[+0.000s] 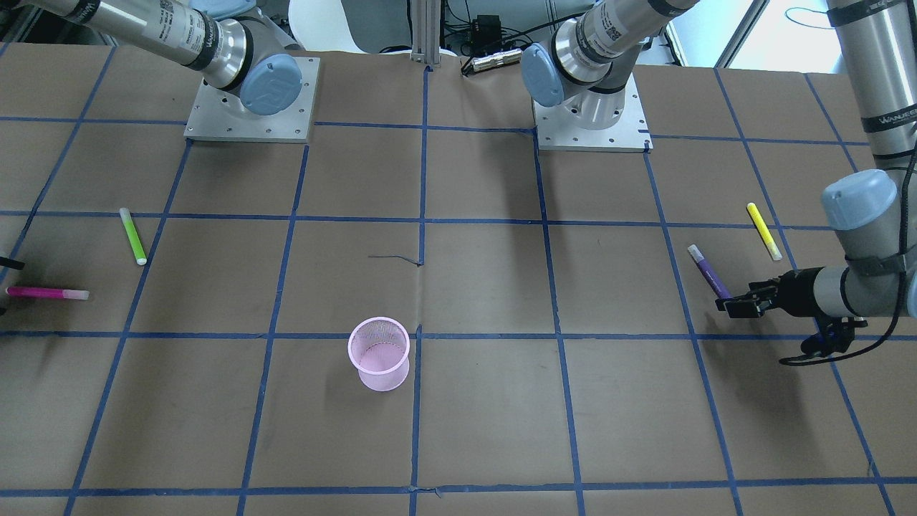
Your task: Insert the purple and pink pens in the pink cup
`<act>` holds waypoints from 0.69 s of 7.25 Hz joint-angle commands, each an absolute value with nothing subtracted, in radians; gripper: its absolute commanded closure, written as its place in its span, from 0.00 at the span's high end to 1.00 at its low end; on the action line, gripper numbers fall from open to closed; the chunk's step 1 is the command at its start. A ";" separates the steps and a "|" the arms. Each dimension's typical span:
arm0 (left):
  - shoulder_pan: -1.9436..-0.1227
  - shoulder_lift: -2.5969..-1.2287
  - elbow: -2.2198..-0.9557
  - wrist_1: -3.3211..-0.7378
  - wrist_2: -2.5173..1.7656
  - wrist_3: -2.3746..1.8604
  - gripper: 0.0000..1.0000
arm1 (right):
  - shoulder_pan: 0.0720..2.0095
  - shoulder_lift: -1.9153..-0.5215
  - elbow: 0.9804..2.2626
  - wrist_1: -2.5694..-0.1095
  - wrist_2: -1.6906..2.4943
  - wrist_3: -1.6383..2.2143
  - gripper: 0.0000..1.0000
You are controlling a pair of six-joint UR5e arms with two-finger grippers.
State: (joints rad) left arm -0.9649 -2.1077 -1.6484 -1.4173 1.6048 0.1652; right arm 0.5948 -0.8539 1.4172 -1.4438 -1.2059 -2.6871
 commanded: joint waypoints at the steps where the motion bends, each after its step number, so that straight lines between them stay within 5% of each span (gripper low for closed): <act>1: -0.965 -2.121 -1.652 -1.417 1.602 0.158 0.83 | 0.595 -0.848 1.419 -1.453 -1.221 -2.723 0.83; 2: -0.965 -2.126 -1.657 -1.416 1.585 0.163 0.83 | 0.595 -0.850 1.420 -1.454 -1.221 -2.726 0.73; 3: -0.965 -2.126 -1.658 -1.416 1.583 0.167 0.70 | 0.595 -0.856 1.420 -1.454 -1.220 -2.726 0.57; 4: -0.965 -2.122 -1.658 -1.417 1.583 0.160 0.46 | 0.595 -0.850 1.420 -1.454 -1.220 -2.727 0.51; 5: -0.965 -2.123 -1.658 -1.417 1.582 0.163 0.37 | 0.595 -0.848 1.420 -1.457 -1.220 -2.733 0.44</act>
